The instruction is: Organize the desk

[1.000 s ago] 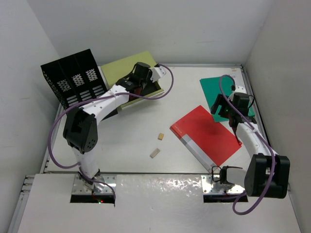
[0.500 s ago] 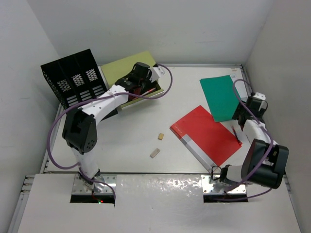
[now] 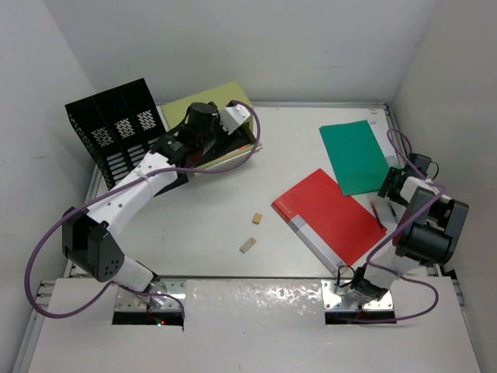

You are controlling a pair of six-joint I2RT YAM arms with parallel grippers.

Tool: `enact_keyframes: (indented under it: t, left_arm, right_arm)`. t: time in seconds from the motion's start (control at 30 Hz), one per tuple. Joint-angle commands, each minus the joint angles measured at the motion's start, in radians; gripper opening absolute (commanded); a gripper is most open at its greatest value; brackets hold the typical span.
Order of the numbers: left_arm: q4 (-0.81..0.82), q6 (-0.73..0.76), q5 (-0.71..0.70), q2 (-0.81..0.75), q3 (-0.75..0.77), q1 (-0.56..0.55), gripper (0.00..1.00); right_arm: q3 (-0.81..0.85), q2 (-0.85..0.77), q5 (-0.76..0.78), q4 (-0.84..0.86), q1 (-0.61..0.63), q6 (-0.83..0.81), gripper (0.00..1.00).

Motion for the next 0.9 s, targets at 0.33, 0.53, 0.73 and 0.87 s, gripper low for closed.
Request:
enact_keyframes:
  t: [0.33, 0.53, 0.73, 0.87]
  left_arm:
    - [-0.001, -0.025, 0.02, -0.023, -0.028, 0.002, 0.63]
    - [0.041, -0.002, 0.008, -0.06, -0.078, 0.002, 0.63]
    - [0.052, 0.023, 0.001, -0.089, -0.104, 0.004, 0.63]
    - [0.067, 0.024, 0.0, -0.104, -0.122, 0.004, 0.63]
  right_arm:
    - [0.101, 0.206, -0.081, -0.11, -0.032, -0.042, 0.56]
    - [0.073, 0.182, -0.061, -0.123, -0.032, -0.046, 0.16]
    - [0.084, 0.196, -0.021, -0.152, -0.03, -0.051, 0.0]
    - [0.087, 0.18, 0.011, -0.16, -0.027, -0.046, 0.0]
